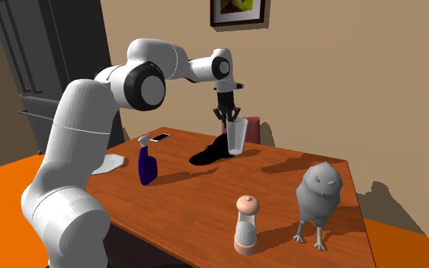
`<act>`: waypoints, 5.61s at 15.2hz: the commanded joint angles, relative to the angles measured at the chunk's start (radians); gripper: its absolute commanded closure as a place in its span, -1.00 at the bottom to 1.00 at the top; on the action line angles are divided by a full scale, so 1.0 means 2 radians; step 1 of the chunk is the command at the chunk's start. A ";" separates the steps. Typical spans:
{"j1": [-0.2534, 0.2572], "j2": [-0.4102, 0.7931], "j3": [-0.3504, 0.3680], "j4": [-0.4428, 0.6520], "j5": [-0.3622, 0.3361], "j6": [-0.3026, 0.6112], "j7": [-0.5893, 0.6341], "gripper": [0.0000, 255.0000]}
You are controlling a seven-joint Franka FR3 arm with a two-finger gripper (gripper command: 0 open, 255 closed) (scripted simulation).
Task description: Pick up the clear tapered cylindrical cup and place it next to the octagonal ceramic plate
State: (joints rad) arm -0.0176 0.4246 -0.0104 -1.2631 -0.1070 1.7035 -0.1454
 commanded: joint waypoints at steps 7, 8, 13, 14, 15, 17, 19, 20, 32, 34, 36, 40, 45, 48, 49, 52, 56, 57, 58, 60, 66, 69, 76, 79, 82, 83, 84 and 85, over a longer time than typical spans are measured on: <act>0.000 0.015 0.000 0.078 0.001 -0.062 -0.007 1.00; 0.000 0.018 -0.001 0.090 0.001 -0.071 -0.007 1.00; 0.001 0.040 -0.001 0.159 0.001 -0.118 -0.012 1.00; 0.001 0.046 -0.001 0.176 0.001 -0.129 -0.013 1.00; 0.001 0.053 -0.001 0.195 0.001 -0.141 -0.014 1.00; 0.002 0.071 -0.002 0.239 0.001 -0.167 -0.017 1.00; 0.002 0.093 -0.002 0.287 0.001 -0.194 -0.020 1.00; 0.010 0.062 0.000 0.236 0.000 -0.174 -0.009 1.00; 0.094 -0.089 0.037 0.008 -0.010 -0.110 0.118 1.00; 0.108 -0.101 0.045 -0.008 -0.011 -0.109 0.140 1.00; 0.121 -0.110 0.053 -0.021 -0.011 -0.108 0.162 1.00; 0.148 -0.122 0.071 -0.036 -0.012 -0.110 0.207 1.00; 0.183 -0.123 0.094 -0.037 -0.014 -0.117 0.263 1.00; 0.204 -0.117 0.109 -0.028 -0.016 -0.124 0.298 1.00; 0.211 -0.114 0.113 -0.024 -0.017 -0.126 0.310 1.00; 0.236 -0.100 0.128 -0.005 -0.021 -0.136 0.346 1.00; 0.233 -0.112 0.127 -0.048 -0.018 -0.104 0.347 1.00; 0.232 -0.114 0.127 -0.058 -0.017 -0.096 0.348 1.00; 0.231 -0.116 0.127 -0.067 -0.017 -0.089 0.348 1.00; 0.230 -0.120 0.126 -0.086 -0.016 -0.074 0.349 1.00; 0.228 -0.127 0.125 -0.136 -0.014 -0.031 0.352 1.00; 0.227 -0.128 0.125 -0.158 -0.014 -0.010 0.354 1.00; 0.226 -0.128 0.124 -0.205 -0.015 0.036 0.358 1.00; 0.225 -0.126 0.124 -0.222 -0.017 0.056 0.360 1.00; 0.225 -0.123 0.124 -0.238 -0.018 0.075 0.362 1.00; 0.225 -0.122 0.123 -0.244 -0.019 0.081 0.363 1.00; 0.225 -0.120 0.123 -0.249 -0.019 0.087 0.364 1.00; 0.225 -0.119 0.123 -0.254 -0.020 0.094 0.365 1.00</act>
State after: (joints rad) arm 0.4333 0.1846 0.2368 -1.7591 -0.1452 1.8765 0.5840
